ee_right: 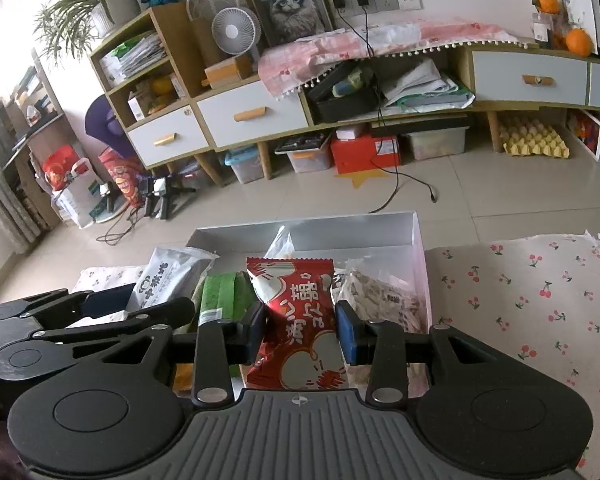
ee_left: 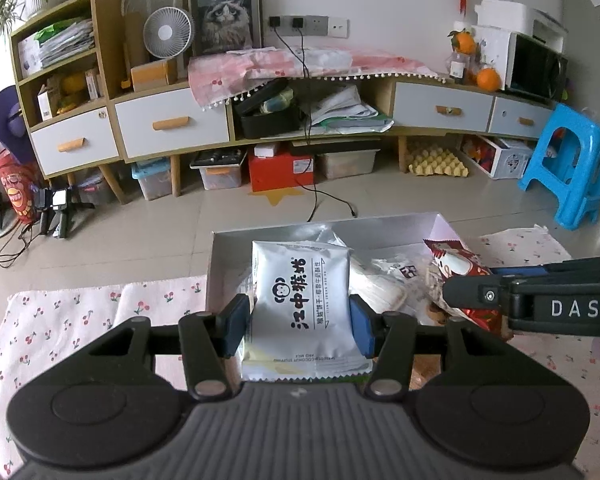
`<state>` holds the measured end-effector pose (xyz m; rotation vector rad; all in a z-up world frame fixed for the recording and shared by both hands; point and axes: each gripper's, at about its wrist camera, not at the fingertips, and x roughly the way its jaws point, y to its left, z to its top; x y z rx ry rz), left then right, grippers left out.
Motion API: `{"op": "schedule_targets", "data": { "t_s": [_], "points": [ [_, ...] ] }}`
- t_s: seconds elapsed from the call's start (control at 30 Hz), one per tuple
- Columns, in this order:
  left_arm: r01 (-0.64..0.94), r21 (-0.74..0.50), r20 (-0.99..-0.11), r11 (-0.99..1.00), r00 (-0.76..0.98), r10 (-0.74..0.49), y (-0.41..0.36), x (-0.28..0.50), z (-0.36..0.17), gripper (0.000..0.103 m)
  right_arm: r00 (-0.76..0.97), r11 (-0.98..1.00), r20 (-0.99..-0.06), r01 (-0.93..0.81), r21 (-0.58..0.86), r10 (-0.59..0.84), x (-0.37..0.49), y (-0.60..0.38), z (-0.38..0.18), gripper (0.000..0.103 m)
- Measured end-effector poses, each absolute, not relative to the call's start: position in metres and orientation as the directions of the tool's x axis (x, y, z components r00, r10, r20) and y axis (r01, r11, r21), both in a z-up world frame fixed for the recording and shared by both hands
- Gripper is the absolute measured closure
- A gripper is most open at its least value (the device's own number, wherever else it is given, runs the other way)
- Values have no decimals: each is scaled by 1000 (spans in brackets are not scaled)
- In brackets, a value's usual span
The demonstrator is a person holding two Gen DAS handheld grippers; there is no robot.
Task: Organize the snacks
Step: 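Carry both packs into the pink box and open both tools, then withdraw both tools from the box toward the remaining snacks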
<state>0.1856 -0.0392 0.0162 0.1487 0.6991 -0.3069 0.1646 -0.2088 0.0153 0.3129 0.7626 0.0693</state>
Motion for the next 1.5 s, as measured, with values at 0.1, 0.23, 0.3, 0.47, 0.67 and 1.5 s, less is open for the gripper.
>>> {"op": "schedule_targets", "data": {
  "t_s": [0.1, 0.23, 0.3, 0.47, 0.67, 1.5],
  "points": [
    [323, 45, -652, 945, 726, -217, -40, 189, 13, 53, 725, 951, -668, 60, 303, 167, 168, -209, 13, 64],
    [337, 47, -653, 940, 723, -226, -40, 191, 11, 52, 734, 950, -659, 60, 305, 165, 168, -210, 13, 64],
    [349, 24, -659, 937, 711, -248, -38, 192, 11, 42, 737, 950, -655, 55, 307, 169, 167, -211, 14, 60],
    [340, 8, -656, 940, 711, -252, -36, 189, 11, 31, 733, 933, -650, 59, 354, 200, 165, -216, 17, 40],
    [331, 21, -667, 943, 707, -233, -33, 180, 17, 22, 726, 946, -662, 51, 321, 186, 154, -213, 24, 33],
    [272, -40, -715, 961, 664, -218, 23, 99, 39, 2, 705, 979, -693, -9, 202, 149, 53, -184, 58, 14]
  ]
}}
